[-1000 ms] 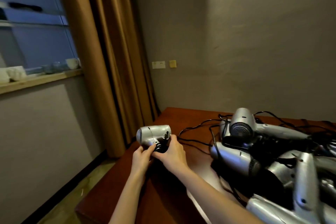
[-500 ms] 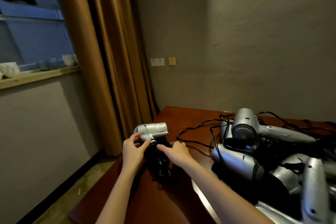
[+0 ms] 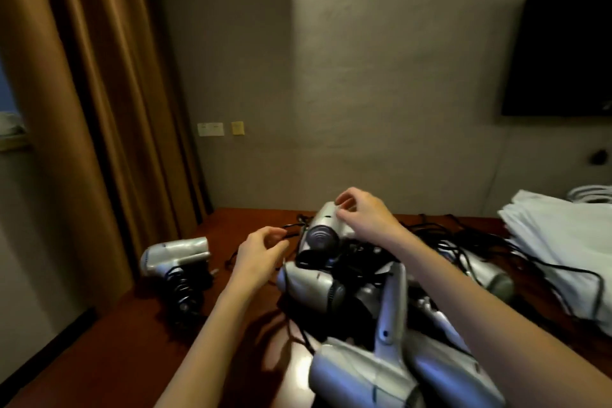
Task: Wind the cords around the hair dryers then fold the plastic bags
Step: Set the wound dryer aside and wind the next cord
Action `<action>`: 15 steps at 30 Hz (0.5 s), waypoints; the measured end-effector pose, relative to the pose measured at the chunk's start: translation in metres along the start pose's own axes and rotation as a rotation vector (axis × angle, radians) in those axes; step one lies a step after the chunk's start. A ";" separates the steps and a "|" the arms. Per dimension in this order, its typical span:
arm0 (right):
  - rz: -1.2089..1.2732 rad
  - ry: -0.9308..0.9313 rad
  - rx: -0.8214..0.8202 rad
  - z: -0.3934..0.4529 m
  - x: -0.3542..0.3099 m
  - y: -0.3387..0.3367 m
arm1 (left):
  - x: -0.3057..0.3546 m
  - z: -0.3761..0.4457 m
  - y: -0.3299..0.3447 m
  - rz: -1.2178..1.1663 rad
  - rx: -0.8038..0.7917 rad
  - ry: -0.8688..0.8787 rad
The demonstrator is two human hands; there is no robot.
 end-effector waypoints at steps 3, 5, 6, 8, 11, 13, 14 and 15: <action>-0.218 0.131 -0.093 -0.004 0.060 -0.040 | 0.035 0.010 0.029 0.019 -0.021 0.059; -0.379 0.243 -0.241 -0.013 0.097 -0.047 | 0.055 0.017 0.045 0.091 -0.034 0.121; -0.421 0.282 -0.300 -0.017 0.108 -0.049 | 0.066 0.019 0.053 0.141 -0.051 0.160; -0.445 0.307 -0.377 -0.016 0.116 -0.046 | 0.089 0.023 0.073 0.243 -0.115 0.255; -0.453 0.302 -0.440 -0.014 0.116 -0.036 | 0.117 0.027 0.105 0.325 -0.299 0.343; -0.461 0.210 -0.370 -0.008 0.112 -0.038 | 0.128 0.029 0.123 0.374 -0.412 0.372; -0.464 0.141 -0.299 -0.005 0.106 -0.044 | 0.132 0.029 0.130 0.401 -0.444 0.394; -0.460 0.073 -0.230 -0.004 0.097 -0.052 | 0.135 0.030 0.135 0.435 -0.459 0.410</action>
Point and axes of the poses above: each hand's wrist, its own z-axis towards the middle knuckle, its own y-axis out of the palm, x = y × z, the point moved 8 cm from there along z, towards the middle knuckle, and after that the axes turned 2 degrees about -x, right-handed, at the moved point
